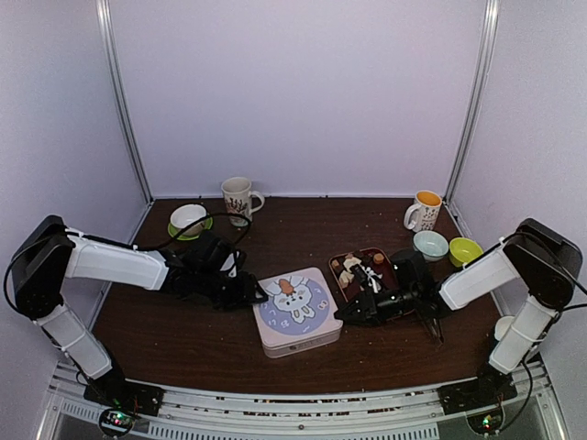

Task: Pack the chocolate
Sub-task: Rotate the packed packing box at the center of the board.

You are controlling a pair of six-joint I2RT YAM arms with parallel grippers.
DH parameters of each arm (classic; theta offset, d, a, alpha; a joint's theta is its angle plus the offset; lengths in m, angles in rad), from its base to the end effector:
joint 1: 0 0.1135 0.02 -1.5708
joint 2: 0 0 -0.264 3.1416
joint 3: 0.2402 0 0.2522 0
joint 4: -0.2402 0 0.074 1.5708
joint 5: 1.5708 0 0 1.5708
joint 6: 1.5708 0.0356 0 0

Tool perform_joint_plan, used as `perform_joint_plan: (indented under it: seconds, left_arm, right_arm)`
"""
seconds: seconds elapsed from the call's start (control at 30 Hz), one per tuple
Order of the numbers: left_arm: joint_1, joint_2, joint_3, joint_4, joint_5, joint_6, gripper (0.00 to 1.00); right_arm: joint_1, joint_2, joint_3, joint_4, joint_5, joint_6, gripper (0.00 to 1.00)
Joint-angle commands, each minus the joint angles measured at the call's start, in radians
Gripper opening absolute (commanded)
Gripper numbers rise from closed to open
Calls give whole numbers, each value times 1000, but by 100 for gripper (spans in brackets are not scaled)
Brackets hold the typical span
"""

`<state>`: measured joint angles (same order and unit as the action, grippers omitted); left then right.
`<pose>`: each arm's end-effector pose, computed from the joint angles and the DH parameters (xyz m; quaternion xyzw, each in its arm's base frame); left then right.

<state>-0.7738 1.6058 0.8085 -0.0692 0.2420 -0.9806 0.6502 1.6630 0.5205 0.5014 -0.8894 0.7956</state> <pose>0.2183 -0.2253 0.1613 -0.0548 0.9311 -0.3357 0.1318 0.2045 0.1902 0.1208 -0.1337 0.8188 0.5561 0.0491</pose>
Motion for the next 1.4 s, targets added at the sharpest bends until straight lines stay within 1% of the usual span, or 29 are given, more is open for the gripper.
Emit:
perform_joint_plan:
  seconds: [0.0,0.17,0.37,0.47,0.53,0.6,0.7,0.77,0.93,1.1,1.37]
  left_arm:
    - [-21,46,-6,11,-2,3,51]
    - [-22,41,-9,8,-7,5,51]
    - [-21,1,0,-1,-41,29,51]
    - [-22,-27,3,-8,-64,39,52]
    - [-22,-49,5,-26,-95,36,56]
    - [-22,-78,-7,-22,-118,28,63]
    - [-22,-129,-41,-2,-153,12,71]
    - [-22,-166,-72,7,-178,4,73]
    - [-22,-252,-115,-4,-243,1,75]
    - [-21,-290,-118,-35,-272,11,76]
    - [-21,-309,-122,-73,-256,50,77]
  right_arm:
    - [29,55,-63,-57,18,35,24]
    - [27,44,-61,-40,10,48,24]
    - [29,-47,14,-213,43,-45,31]
    - [28,-81,50,-283,62,-88,39]
    - [28,-102,76,-350,109,-126,51]
    - [28,-124,95,-414,163,-159,59]
    - [30,-148,98,-420,195,-165,69]
    - [36,-149,99,-411,191,-165,73]
    - [93,-134,127,-456,165,-205,75]
    - [147,-154,96,-410,140,-163,75]
    - [112,-178,111,-473,207,-211,76]
